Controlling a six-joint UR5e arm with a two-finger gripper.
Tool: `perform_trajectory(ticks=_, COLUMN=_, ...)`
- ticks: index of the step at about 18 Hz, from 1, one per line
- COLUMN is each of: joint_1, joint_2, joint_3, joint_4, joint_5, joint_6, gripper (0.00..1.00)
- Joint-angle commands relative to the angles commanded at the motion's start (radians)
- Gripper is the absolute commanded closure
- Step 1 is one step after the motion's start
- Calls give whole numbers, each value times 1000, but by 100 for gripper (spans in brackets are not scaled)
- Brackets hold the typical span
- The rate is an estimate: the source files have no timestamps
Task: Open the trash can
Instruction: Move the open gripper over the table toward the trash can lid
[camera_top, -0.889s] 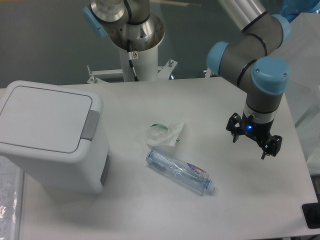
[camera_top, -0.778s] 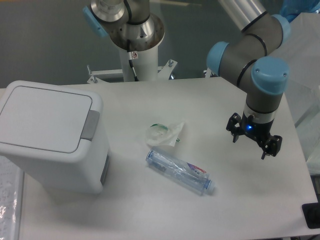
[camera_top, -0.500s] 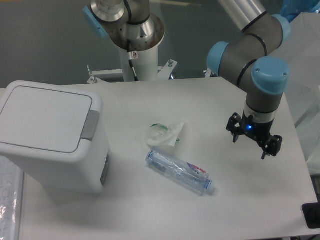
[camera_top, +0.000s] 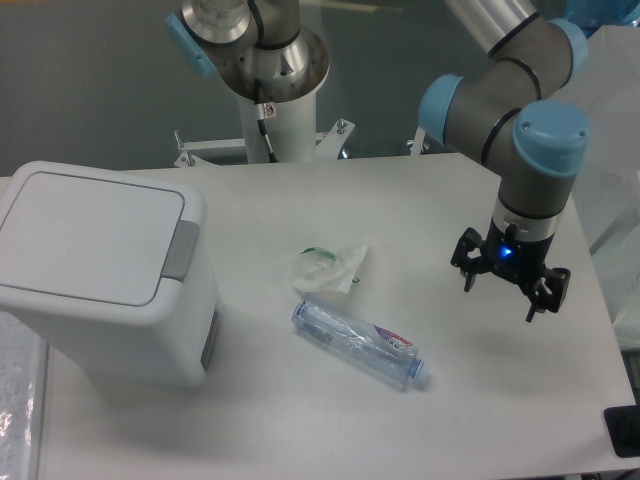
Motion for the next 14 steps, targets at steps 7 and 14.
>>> perform_trajectory(ticks=7, joint_1=-75, joint_2=94, joint_3=14, joint_4=8, joint_5=-281, joint_6=-468, gripper=0)
perform_trajectory(ticks=14, joint_1=-181, joint_2=152, joint_3=74, joint_4=20, joint_5=-310, joint_6=-582, gripper=0)
